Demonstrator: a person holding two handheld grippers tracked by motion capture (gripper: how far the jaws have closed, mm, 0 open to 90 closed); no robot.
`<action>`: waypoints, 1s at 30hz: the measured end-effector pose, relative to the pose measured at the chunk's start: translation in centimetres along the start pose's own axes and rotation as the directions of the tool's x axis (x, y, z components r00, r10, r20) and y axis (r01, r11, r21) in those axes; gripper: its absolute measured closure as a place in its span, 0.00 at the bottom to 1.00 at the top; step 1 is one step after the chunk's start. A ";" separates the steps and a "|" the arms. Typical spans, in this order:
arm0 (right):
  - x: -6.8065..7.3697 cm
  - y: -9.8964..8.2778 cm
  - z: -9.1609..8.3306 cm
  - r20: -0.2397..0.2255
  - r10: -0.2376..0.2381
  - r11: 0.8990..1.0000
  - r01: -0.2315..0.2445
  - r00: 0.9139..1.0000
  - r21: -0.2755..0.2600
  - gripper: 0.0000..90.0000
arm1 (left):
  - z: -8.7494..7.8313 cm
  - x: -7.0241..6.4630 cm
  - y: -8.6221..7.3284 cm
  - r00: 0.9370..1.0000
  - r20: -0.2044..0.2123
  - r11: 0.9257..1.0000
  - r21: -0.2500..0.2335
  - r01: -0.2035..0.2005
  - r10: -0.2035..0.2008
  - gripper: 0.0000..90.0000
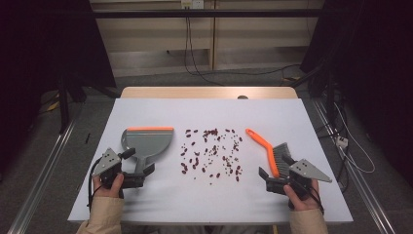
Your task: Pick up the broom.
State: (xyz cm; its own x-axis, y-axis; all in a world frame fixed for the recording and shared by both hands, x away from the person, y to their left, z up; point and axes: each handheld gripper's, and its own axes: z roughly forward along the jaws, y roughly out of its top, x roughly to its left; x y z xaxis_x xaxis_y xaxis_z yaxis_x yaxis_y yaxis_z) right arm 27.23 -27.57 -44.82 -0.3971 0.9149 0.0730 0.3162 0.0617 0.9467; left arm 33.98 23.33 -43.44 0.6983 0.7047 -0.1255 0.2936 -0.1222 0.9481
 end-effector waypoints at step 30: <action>-5.0 4.2 6.0 0.085 0.041 0.974 -0.059 0.996 0.220 0.26 | 0.0 0.0 0.0 1.000 0.010 1.000 -0.001 0.000 0.000 0.03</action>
State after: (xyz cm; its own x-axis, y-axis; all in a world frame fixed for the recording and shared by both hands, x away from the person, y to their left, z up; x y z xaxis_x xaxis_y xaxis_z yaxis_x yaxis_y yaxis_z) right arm 35.71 -29.48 -43.06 -0.3095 0.9471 0.0851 0.5208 0.0940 0.8485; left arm 33.98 23.32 -43.44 0.7051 0.6974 -0.1282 0.2930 -0.1219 0.9483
